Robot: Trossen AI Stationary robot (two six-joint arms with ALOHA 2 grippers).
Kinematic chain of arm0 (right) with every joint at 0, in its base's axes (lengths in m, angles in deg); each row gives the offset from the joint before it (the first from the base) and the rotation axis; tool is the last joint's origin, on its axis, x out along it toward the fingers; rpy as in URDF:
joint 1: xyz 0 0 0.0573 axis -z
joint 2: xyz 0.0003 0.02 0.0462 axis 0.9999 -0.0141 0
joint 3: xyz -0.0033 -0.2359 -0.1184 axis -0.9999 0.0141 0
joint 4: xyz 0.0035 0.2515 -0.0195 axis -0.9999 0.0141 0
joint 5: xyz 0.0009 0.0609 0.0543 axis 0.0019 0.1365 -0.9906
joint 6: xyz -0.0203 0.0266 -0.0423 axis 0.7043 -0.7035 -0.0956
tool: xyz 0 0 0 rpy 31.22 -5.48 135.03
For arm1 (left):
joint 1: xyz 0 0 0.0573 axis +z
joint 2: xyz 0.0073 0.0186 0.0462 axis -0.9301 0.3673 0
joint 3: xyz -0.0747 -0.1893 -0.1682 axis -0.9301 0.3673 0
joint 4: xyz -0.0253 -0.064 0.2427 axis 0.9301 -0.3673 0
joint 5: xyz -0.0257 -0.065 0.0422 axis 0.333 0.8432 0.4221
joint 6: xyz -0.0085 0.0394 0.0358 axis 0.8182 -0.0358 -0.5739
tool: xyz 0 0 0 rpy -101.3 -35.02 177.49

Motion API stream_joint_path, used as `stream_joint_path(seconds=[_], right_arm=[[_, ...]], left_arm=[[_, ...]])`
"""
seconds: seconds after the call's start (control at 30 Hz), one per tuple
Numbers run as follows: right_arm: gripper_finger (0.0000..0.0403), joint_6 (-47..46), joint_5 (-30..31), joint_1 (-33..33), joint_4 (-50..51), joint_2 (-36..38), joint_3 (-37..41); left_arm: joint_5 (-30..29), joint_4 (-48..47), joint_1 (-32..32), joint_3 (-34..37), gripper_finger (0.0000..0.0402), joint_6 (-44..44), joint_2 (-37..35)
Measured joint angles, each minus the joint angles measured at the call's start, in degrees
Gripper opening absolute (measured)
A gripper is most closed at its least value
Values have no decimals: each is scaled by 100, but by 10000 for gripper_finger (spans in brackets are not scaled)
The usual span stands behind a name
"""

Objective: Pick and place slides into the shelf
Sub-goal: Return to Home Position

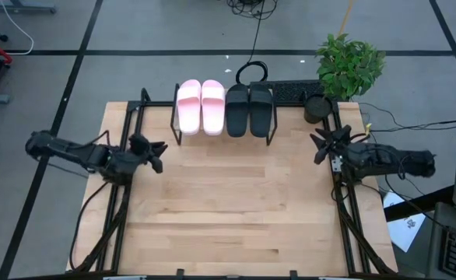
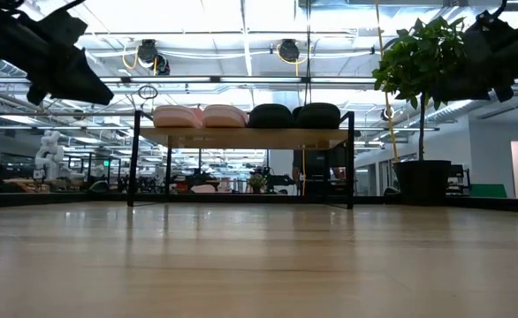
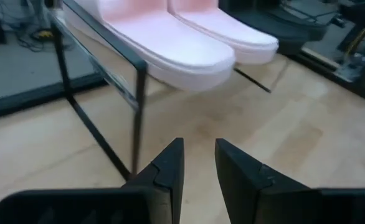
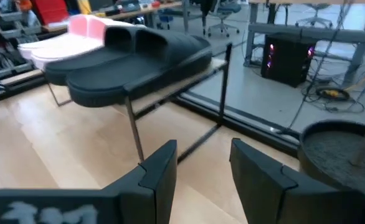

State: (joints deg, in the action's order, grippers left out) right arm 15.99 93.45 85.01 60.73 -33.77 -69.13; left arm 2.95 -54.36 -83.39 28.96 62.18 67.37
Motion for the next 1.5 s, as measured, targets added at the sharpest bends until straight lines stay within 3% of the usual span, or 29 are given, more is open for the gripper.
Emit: stream_joint_path(seconds=[0.27, 0.53, 0.7, 0.83, 1.07, 1.23, 1.5], right_arm=[[137, 91, -680, 575, -161, 22, 114], [137, -248, -950, 848, -1436, 41, 1326], [137, -227, -1151, 1060, -1566, 49, 1405], [137, -228, -856, 1255, -1545, 43, 1405], [137, -282, -143, 1473, -1159, 29, 1407], [137, -261, -135, 1598, -1085, -69, 1476], [137, 246, 191, 1735, -1428, -505, 1567]], left_arm=[[881, 135, 1042, 17, 88, -897, -116], [1393, 1844, 1448, 854, 88, -1367, -125], [1401, 2758, 1505, 1275, 88, -1404, -124], [1217, 3470, 1503, 1709, 88, -1561, -68], [787, 3450, 1503, 2019, 88, -1522, -32], [433, 3312, 1508, 2022, 88, -1650, -30], [461, 3200, 1508, 2022, 88, -1688, -31]])
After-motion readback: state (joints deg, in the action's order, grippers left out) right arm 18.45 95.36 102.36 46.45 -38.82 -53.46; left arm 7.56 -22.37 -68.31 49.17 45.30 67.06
